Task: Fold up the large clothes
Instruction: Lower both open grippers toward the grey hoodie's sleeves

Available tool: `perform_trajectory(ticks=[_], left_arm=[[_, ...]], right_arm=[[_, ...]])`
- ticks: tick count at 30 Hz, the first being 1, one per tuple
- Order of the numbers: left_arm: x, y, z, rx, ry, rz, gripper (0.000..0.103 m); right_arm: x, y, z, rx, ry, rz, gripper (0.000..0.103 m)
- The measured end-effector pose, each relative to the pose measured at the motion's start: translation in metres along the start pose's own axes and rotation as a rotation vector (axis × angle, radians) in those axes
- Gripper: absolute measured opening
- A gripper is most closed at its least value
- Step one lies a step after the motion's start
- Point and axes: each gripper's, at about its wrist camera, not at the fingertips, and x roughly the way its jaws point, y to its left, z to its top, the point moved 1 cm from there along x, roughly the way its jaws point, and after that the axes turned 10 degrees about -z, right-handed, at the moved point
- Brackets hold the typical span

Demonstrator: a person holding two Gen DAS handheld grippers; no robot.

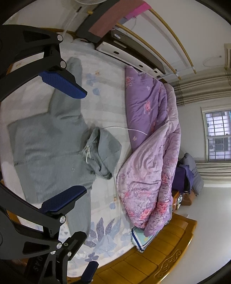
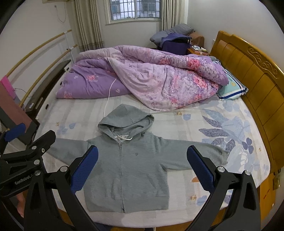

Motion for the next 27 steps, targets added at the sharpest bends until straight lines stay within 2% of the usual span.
perform_trajectory(ticks=[6, 10, 13, 15, 19, 21, 23, 27], left_arm=[[0.041, 0.082, -0.007, -0.012, 0.045, -0.059, 0.098], [0.073, 0.135, -0.021, -0.020, 0.057, -0.052, 0.098], [0.107, 0.183, -0.036, -0.060, 0.120, -0.126, 0.098], [0.132, 0.225, -0.050, -0.152, 0.169, -0.156, 0.098], [0.171, 0.300, -0.081, -0.301, 0.219, -0.118, 0.098], [0.189, 0.345, -0.101, -0.375, 0.241, -0.080, 0.098], [0.205, 0.386, -0.119, -0.452, 0.257, -0.084, 0.098], [0.226, 0.479, -0.158, -0.654, 0.232, 0.016, 0.098]], right_arm=[[0.041, 0.072, 0.002, -0.033, 0.092, -0.032, 0.096], [0.075, 0.127, -0.006, -0.059, 0.145, -0.020, 0.096], [0.107, 0.164, -0.013, -0.075, 0.204, -0.003, 0.096], [0.133, 0.192, -0.018, -0.089, 0.240, 0.010, 0.096], [0.181, 0.239, -0.030, -0.118, 0.291, 0.024, 0.096], [0.203, 0.264, -0.037, -0.141, 0.289, 0.022, 0.096], [0.219, 0.281, -0.043, -0.159, 0.279, 0.021, 0.096], [0.263, 0.314, -0.057, -0.200, 0.283, -0.008, 0.095]])
